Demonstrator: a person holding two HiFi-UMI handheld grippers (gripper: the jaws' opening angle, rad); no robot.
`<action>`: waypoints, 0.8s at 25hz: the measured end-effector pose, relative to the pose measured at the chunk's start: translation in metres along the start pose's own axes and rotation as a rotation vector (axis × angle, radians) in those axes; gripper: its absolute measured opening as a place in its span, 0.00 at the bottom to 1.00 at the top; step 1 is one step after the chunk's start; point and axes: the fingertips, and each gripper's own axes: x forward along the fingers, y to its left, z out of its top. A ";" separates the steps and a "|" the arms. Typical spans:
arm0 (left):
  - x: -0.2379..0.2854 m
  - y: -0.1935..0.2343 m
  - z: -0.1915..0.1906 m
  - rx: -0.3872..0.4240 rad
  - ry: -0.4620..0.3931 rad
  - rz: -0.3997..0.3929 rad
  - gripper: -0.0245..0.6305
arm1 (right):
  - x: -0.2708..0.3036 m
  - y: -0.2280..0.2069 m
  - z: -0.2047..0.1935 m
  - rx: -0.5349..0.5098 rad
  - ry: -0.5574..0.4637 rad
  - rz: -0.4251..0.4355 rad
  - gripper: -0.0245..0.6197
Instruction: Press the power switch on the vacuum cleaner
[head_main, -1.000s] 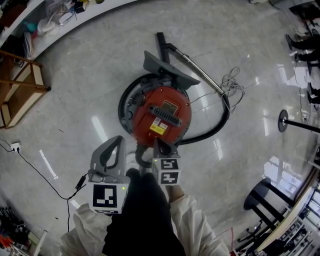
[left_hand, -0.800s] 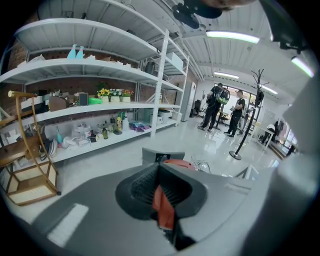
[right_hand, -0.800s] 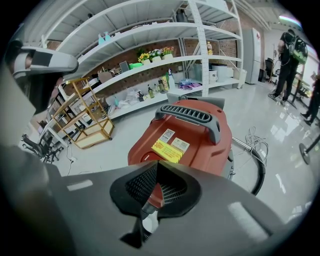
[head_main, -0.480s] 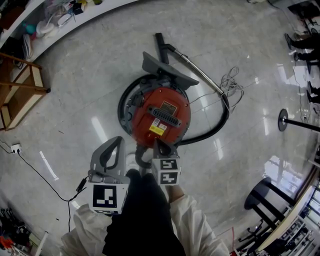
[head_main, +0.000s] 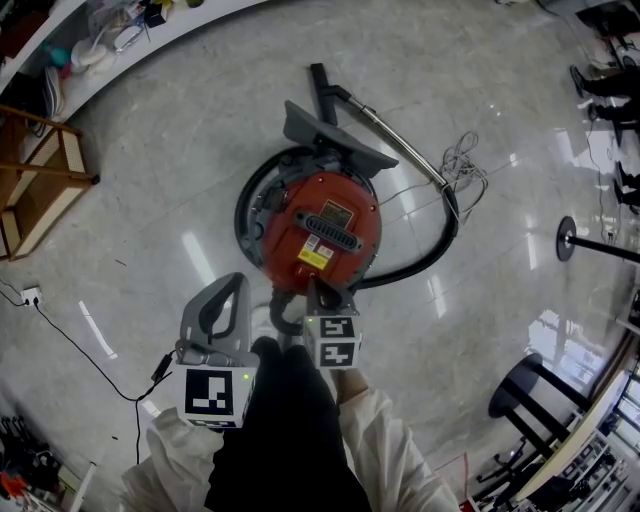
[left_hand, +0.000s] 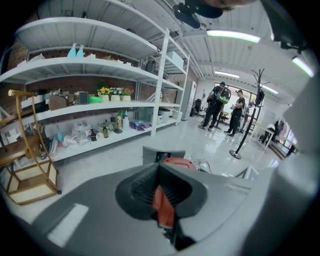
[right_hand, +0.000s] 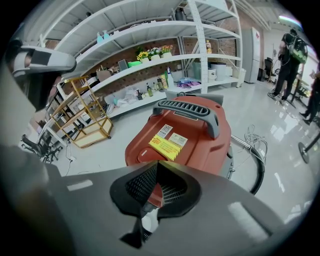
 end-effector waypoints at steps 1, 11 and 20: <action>0.000 0.000 0.000 0.000 0.001 0.000 0.04 | 0.000 0.000 0.000 -0.002 0.000 0.002 0.04; -0.001 -0.003 -0.001 0.003 0.000 -0.002 0.04 | 0.001 0.000 -0.001 0.001 -0.001 0.002 0.04; -0.008 -0.005 0.003 0.033 -0.003 0.001 0.04 | -0.006 0.000 0.008 -0.005 -0.013 0.007 0.04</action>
